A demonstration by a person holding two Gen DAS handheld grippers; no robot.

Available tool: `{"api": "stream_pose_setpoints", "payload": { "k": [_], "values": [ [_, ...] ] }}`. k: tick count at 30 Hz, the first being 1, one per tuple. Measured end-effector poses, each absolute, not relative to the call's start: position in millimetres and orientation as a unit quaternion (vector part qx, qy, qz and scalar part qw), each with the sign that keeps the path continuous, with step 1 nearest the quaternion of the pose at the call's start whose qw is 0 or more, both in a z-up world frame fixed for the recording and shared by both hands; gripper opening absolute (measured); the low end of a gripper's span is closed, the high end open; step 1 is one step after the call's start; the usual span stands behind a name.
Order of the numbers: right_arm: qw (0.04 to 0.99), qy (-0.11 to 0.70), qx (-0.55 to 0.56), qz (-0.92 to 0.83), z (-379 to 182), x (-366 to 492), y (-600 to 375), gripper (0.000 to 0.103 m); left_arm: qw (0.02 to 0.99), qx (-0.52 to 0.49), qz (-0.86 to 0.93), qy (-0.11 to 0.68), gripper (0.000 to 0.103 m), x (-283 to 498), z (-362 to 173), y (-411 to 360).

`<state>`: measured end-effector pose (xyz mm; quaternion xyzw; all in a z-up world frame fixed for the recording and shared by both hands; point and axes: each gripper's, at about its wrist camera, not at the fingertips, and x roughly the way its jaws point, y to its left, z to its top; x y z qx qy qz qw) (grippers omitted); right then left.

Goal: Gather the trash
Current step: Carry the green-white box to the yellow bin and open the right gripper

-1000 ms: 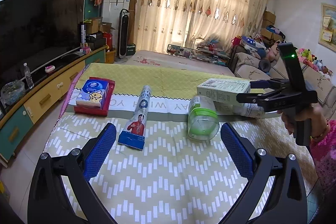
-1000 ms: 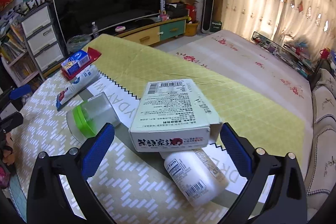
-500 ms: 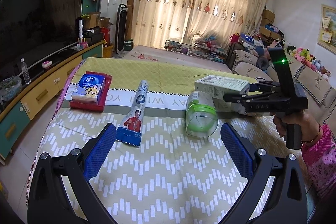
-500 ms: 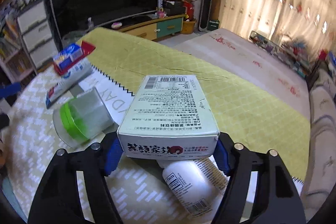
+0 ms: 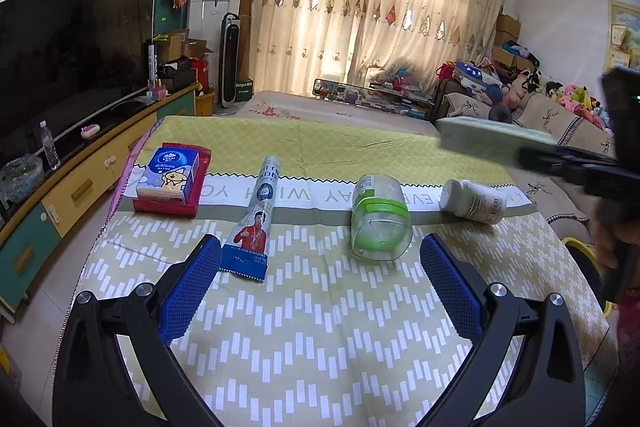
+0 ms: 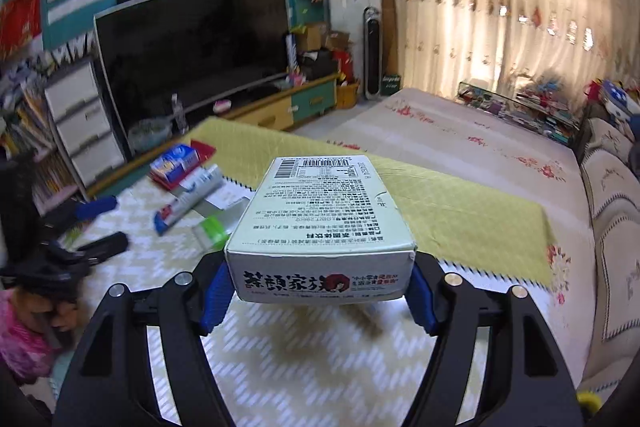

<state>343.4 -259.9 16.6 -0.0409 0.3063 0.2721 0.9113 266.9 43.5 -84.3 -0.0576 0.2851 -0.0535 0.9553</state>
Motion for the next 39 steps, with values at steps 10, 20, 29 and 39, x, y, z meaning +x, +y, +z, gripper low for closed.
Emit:
{"api": "stream_pose_setpoints", "payload": {
  "k": [10,20,29,39],
  "values": [
    [0.946,0.303,0.045,0.108,14.0,248.1,-388.4,0.067,0.959,-0.027,-0.063,0.274,0.098,259.8,-81.9,28.6],
    [0.904,0.391,0.144,-0.094,-74.0,199.1,-515.4,0.067,0.961,0.007,-0.071,0.267,0.098,256.7,-82.3,14.3],
    [0.881,0.411,0.177,-0.153,-122.4,207.5,-550.4,0.068,0.959,0.018,-0.075,0.274,0.098,259.3,-86.5,10.1],
    [0.881,0.402,0.177,-0.175,-121.3,199.2,-552.8,0.081,0.948,0.015,-0.111,0.297,0.098,260.2,-84.9,-5.0]
  ]
}}
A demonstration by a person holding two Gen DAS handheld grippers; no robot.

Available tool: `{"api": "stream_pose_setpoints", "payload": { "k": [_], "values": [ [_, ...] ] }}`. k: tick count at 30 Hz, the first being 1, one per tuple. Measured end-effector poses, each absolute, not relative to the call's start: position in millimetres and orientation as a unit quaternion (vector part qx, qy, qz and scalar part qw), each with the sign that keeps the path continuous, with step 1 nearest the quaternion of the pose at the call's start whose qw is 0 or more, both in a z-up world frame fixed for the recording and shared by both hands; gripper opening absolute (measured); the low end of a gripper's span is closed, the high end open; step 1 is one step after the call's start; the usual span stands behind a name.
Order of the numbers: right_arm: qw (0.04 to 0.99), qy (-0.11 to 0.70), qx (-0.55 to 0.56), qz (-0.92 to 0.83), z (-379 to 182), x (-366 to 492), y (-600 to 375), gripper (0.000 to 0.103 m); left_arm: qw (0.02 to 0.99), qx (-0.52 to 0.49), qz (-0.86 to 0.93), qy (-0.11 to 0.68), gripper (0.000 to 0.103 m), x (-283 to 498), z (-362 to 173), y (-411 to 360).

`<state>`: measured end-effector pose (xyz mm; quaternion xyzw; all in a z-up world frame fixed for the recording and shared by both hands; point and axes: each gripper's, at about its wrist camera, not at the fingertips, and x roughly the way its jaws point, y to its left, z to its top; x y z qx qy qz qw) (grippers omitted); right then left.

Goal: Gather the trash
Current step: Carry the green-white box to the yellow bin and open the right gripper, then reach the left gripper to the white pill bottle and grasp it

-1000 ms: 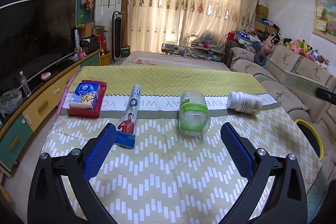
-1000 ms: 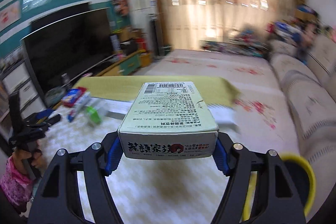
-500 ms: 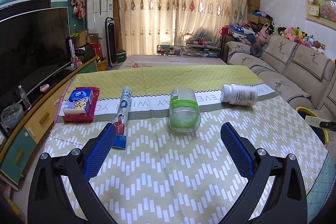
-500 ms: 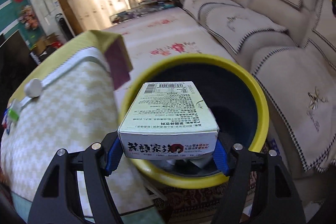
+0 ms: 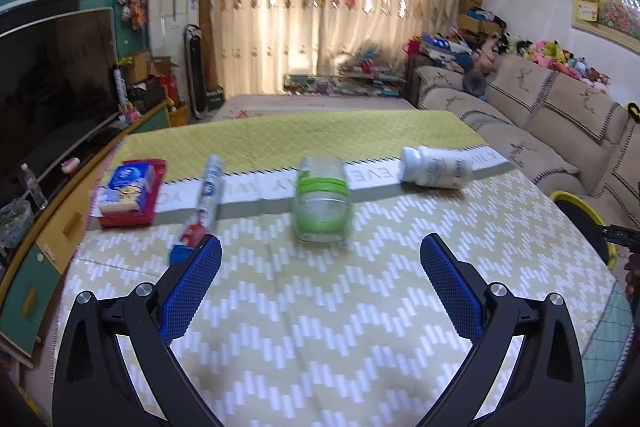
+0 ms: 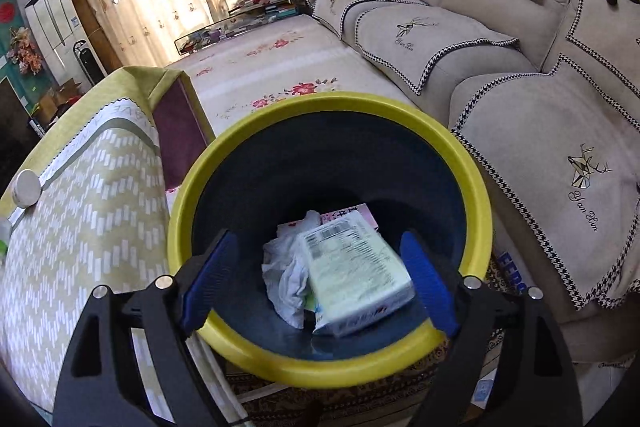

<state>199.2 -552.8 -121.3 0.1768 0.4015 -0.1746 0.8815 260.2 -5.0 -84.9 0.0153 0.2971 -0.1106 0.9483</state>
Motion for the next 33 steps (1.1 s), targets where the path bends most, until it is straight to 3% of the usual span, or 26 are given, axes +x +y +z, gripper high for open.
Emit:
{"api": "stream_pose_setpoints", "payload": {
  "k": [16,22,33],
  "values": [
    [0.894,0.384,0.18,-0.144,-112.8,186.7,-553.2,0.084,0.892,0.058,-0.23,0.386,0.098,334.9,-88.4,-133.0],
    [0.892,0.387,0.189,-0.14,-119.0,186.4,-557.0,0.084,0.878,0.018,-0.222,0.424,0.098,381.9,-100.1,-152.2],
    [0.89,0.392,0.193,-0.129,-126.2,195.1,-556.1,0.084,0.871,0.047,-0.205,0.444,0.098,428.7,-122.4,-185.3]
  ]
}}
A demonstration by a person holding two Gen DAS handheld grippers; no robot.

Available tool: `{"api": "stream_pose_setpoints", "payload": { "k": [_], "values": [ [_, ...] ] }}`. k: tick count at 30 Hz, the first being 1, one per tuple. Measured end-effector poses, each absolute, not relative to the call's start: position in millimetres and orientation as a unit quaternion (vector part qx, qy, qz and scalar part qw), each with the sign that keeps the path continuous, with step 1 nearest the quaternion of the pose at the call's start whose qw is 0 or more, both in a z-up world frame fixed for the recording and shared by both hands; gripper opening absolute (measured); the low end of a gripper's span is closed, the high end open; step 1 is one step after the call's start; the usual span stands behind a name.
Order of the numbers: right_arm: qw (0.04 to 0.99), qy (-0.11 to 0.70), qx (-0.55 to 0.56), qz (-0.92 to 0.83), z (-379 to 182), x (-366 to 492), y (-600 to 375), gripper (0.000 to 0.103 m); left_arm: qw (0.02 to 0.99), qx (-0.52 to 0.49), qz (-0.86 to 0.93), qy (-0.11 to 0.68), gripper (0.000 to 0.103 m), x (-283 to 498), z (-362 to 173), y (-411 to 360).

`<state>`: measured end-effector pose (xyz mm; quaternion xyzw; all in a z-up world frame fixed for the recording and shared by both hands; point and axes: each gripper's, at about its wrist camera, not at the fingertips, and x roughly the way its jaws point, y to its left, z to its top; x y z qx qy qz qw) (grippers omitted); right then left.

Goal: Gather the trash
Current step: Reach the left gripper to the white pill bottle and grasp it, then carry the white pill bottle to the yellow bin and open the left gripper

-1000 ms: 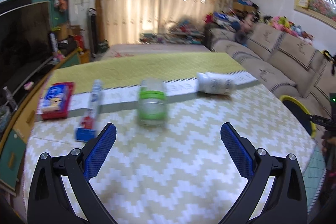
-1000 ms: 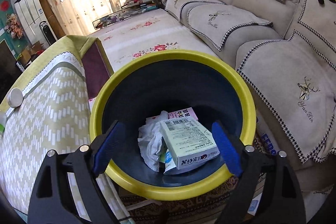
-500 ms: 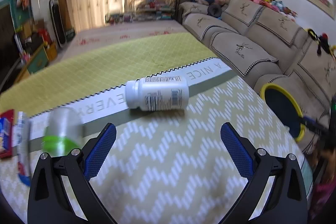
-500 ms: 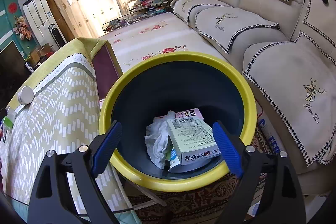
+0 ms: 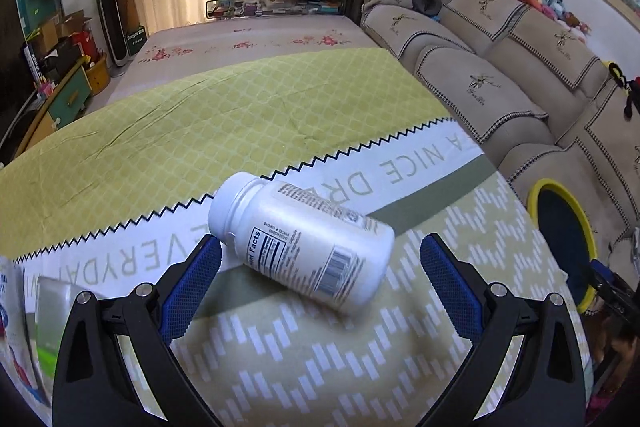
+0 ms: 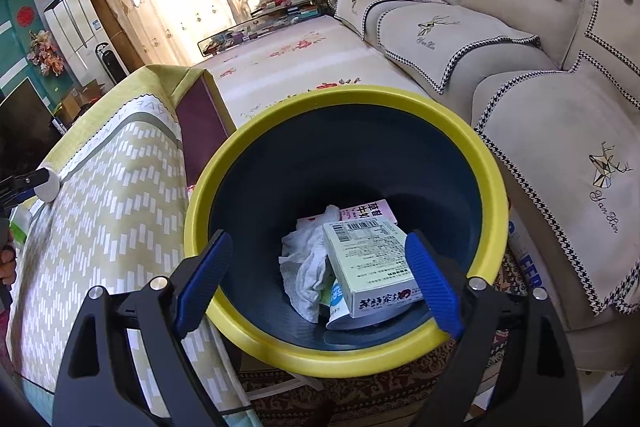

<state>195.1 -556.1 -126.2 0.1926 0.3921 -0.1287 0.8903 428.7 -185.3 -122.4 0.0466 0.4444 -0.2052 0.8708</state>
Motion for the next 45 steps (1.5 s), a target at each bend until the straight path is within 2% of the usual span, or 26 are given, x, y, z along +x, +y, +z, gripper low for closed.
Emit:
{"api": "stream_pose_setpoints", "payload": {
  "k": [6,22,24,28,45],
  "values": [
    [0.891,0.395,0.189,-0.123,-127.0,198.6,-553.3,0.084,0.874,0.07,-0.199,0.437,0.098,441.7,-124.0,-188.3],
    [0.889,0.402,0.187,-0.116,-130.3,204.5,-546.9,0.084,0.834,0.233,-0.263,0.425,0.098,444.8,-121.3,-201.0],
    [0.889,0.402,0.187,-0.114,-130.1,205.6,-545.4,0.084,0.83,0.244,-0.268,0.424,0.091,441.6,-122.6,-204.0],
    [0.89,0.401,0.185,-0.11,-128.4,205.7,-543.1,0.084,0.828,0.251,-0.274,0.42,0.091,433.9,-122.3,-207.7],
    [0.899,0.373,0.199,-0.117,-112.8,179.0,-557.3,0.084,0.827,0.274,-0.309,0.382,0.091,339.6,-74.6,-266.1]
  ]
}}
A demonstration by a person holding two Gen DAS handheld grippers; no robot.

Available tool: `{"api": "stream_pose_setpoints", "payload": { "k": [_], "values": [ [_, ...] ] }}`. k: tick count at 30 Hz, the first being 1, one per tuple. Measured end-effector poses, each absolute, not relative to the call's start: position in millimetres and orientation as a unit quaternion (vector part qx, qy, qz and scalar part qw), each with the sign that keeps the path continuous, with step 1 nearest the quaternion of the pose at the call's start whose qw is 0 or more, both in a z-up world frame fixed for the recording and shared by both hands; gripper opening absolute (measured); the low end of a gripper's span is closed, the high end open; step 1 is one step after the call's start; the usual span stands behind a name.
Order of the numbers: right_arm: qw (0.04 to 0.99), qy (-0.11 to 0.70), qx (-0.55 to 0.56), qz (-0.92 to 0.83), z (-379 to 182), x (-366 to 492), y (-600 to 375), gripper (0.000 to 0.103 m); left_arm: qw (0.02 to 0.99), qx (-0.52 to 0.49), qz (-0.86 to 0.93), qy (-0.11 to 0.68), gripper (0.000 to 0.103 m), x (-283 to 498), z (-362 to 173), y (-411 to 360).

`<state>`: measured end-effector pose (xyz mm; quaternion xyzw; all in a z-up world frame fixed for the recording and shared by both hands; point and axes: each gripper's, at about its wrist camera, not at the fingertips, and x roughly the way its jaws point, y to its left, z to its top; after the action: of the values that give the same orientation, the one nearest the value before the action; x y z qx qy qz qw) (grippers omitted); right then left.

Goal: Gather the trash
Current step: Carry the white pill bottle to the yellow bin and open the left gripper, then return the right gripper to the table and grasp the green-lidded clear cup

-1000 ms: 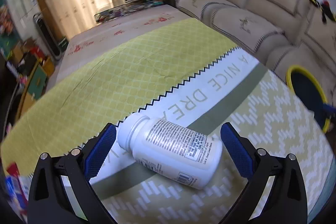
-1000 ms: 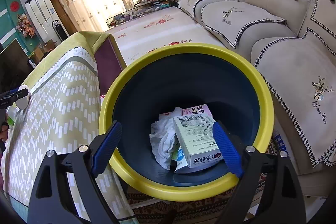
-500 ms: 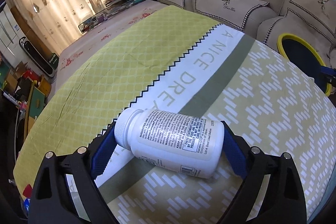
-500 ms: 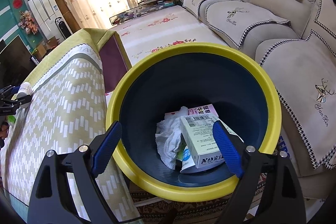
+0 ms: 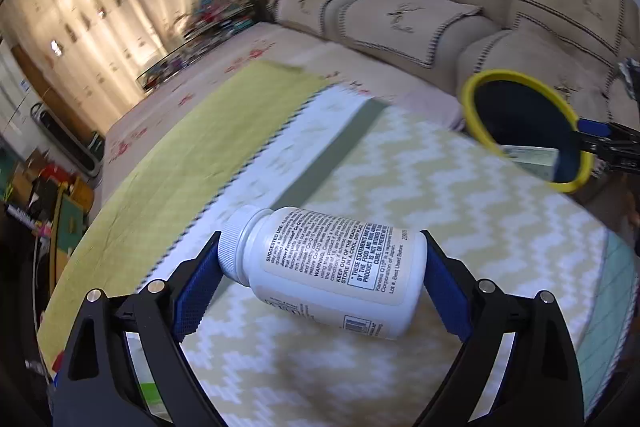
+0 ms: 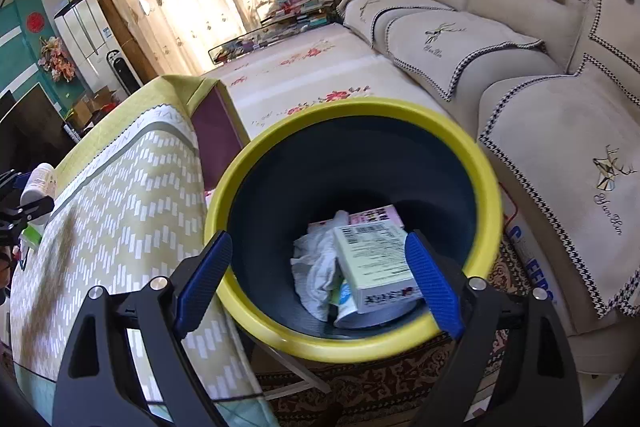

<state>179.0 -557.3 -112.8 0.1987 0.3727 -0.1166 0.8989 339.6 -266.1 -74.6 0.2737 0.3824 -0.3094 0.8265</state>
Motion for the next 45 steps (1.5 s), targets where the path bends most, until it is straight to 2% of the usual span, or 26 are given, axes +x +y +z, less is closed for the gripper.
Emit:
{"api": "stream_pose_setpoints", "payload": {
  "k": [12,22,27,33,38,45],
  "values": [
    [0.905,0.334,0.184,-0.19,-93.3,115.0,-601.1,0.084,0.783,0.311,-0.402,0.359,0.091,276.8,-65.8,-391.0],
    [0.897,0.313,0.202,-0.238,-89.4,65.7,-644.6,0.084,0.745,0.33,-0.45,0.365,0.091,257.0,-92.3,-509.5],
    [0.893,0.311,0.21,-0.248,-91.8,54.2,-654.3,0.084,0.736,0.332,-0.449,0.383,0.091,267.8,-114.0,-544.3],
    [0.891,0.314,0.219,-0.244,-97.2,53.2,-657.4,0.085,0.736,0.318,-0.444,0.4,0.092,276.5,-121.6,-546.2],
    [0.893,0.317,0.217,-0.233,-95.7,59.7,-651.4,0.085,0.751,0.296,-0.446,0.386,0.095,275.5,-96.9,-521.6],
    [0.899,0.322,0.206,-0.212,-89.9,70.4,-632.6,0.085,0.794,0.216,-0.437,0.363,0.098,262.9,-45.0,-444.4]
  ]
}}
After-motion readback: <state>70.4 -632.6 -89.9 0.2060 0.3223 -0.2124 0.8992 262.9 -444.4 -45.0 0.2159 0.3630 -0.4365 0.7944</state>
